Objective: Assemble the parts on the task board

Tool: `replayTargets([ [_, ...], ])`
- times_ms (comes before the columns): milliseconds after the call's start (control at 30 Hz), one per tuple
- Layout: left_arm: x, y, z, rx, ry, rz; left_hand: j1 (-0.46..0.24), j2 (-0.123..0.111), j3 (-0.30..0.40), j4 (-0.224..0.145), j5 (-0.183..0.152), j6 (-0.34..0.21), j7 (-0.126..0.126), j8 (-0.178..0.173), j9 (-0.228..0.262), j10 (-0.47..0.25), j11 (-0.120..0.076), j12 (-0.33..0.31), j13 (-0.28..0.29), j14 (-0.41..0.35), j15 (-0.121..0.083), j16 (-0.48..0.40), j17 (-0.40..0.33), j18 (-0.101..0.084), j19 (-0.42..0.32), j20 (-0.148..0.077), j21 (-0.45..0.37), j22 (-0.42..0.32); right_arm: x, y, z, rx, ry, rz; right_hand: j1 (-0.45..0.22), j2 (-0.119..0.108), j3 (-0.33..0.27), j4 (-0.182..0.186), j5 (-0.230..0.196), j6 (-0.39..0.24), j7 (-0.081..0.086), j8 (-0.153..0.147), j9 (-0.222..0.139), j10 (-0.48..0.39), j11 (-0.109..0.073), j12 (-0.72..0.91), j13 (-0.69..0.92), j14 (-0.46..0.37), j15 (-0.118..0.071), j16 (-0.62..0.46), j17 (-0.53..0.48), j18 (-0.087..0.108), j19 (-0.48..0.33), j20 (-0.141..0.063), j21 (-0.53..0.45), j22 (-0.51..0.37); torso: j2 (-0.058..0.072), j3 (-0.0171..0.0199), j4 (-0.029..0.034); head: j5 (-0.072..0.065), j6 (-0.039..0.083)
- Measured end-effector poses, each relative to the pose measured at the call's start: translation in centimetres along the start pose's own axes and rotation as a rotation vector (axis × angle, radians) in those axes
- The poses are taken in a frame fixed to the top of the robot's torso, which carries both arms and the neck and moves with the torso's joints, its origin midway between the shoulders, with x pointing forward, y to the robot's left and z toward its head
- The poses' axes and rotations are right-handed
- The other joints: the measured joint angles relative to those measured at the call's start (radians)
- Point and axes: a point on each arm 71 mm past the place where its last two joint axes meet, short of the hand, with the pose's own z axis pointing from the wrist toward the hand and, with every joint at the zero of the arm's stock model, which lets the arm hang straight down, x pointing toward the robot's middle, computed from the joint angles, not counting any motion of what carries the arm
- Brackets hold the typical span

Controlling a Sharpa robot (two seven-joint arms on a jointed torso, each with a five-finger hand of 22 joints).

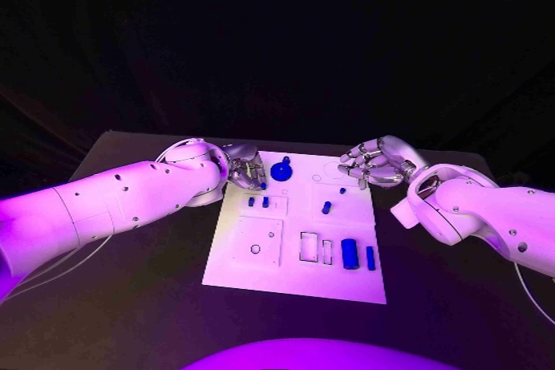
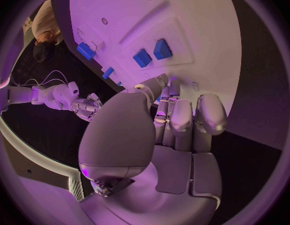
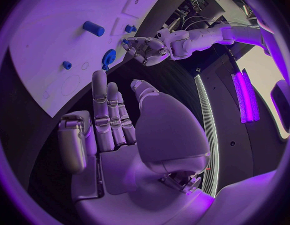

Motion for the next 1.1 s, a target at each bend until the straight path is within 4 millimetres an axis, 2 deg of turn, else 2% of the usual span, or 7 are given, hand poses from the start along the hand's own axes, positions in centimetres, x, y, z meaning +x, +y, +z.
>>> replayTargets([
  [300,-0.1,0.6,-0.4,-0.009,-0.001,-0.004,0.0,0.0,0.001,-0.001,0.0,0.0,0.0,-0.004,-0.001,0.004,-0.004,0.0,0.0,0.0,0.0,0.0,-0.003,0.0,0.0,0.0,0.0,-0.002,-0.2,-0.2,0.0,0.004,-0.004,-0.003,0.016,-0.015,0.013,-0.013,-0.003,0.0,0.0,0.0,0.0,-0.006,0.005,-0.012,-0.01,0.0,0.0,-0.004,0.001,0.0,0.0,0.0,0.0,0.0,0.0,-0.0001,0.0,0.0,0.003],
  [500,-0.5,1.5,-1.1,-0.015,-0.02,-0.027,0.0,0.0,0.01,-0.01,0.0,-0.009,0.009,-0.015,-0.006,0.004,0.001,-0.016,0.001,0.0,0.0,0.0,-0.013,0.0,-0.014,-0.001,-0.02,-0.032,-0.6,-0.6,0.1,0.007,-0.009,-0.031,0.108,-0.018,0.079,-0.068,-0.101,0.045,-0.008,0.008,-0.007,0.009,-0.009,-0.13,-0.092,0.097,-0.021,0.051,0.029,0.0,-0.004,-0.004,0.0,0.0,-0.001,-0.0001,0.0,-0.005,0.008],
  [600,-1.3,2.4,-1.7,-0.023,-0.06,-0.083,0.0,0.0,0.01,-0.01,0.0,-0.007,0.011,-0.015,-0.006,0.008,0.008,-0.016,0.004,0.0,0.0,0.0,-0.015,0.0,-0.019,0.0,-0.028,-0.045,-0.8,-0.8,0.1,-0.002,-0.001,-0.083,0.129,-0.031,0.133,-0.087,-0.12,0.083,-0.02,-0.015,-0.025,0.066,-0.022,-0.221,-0.154,0.19,-0.03,0.241,0.185,0.0,0.0,-0.008,0.0,0.0,-0.002,-0.0001,-0.0007,-0.011,0.013],
  [733,-2.4,3.9,-3.0,-0.031,-0.126,-0.214,-0.001,-0.001,0.01,-0.01,0.0,0.0,0.018,-0.015,-0.006,0.027,0.005,-0.009,0.014,-0.006,0.006,-0.006,-0.037,0.0,-0.064,0.001,-0.079,-0.112,-0.9,-0.7,0.2,-0.027,0.02,-0.205,0.133,-0.036,0.177,-0.1,-0.135,0.131,-0.03,-0.04,-0.043,0.116,-0.028,-0.304,-0.206,0.22,-0.037,0.425,0.349,0.0,0.0,-0.008,0.0,0.0,-0.002,-0.0001,-0.002,-0.021,0.02],
  [833,-3.2,4.5,-4.1,-0.017,-0.173,-0.361,-0.022,-0.006,0.002,-0.002,0.0,0.011,0.018,-0.02,-0.005,0.027,0.005,-0.008,0.02,-0.091,0.008,-0.135,-0.21,0.038,-0.158,0.004,-0.198,-0.262,-0.7,-0.5,0.5,-0.045,0.039,-0.332,0.119,-0.049,0.208,-0.105,-0.163,0.156,-0.034,-0.064,-0.057,0.148,-0.029,-0.362,-0.238,0.22,-0.037,0.518,0.433,0.0,0.0,-0.008,0.0,0.0,-0.003,-0.0003,-0.002,-0.032,0.026],
  [933,-3.7,4.5,-5.2,0.014,-0.205,-0.541,-0.037,-0.006,-0.005,0.005,0.0,0.011,0.018,-0.028,-0.005,0.021,0.011,-0.008,0.028,-0.156,0.012,-0.249,-0.351,0.055,-0.238,0.008,-0.316,-0.4,-0.4,-0.1,0.9,-0.055,0.057,-0.465,0.104,-0.064,0.216,-0.102,-0.182,0.159,-0.037,-0.08,-0.065,0.15,-0.029,-0.396,-0.255,0.22,-0.037,0.561,0.472,0.0,0.0,-0.008,0.0,0.0,-0.003,-0.0008,-0.0017,-0.041,0.032],
  [1100,-3.7,3.5,-6.3,0.077,-0.218,-0.807,-0.052,-0.001,-0.025,0.011,0.0,0.011,0.018,-0.035,-0.005,0.016,0.016,-0.008,0.036,-0.188,0.016,-0.318,-0.427,0.064,-0.27,0.012,-0.399,-0.483,0.2,0.3,1.8,-0.054,0.067,-0.645,0.085,-0.084,0.244,-0.103,-0.194,0.173,-0.032,-0.109,-0.079,0.171,-0.023,-0.447,-0.28,0.22,-0.037,0.631,0.534,0.0,0.0,-0.008,0.0,0.0,-0.003,-0.002,0.0007,-0.06,0.038],
])
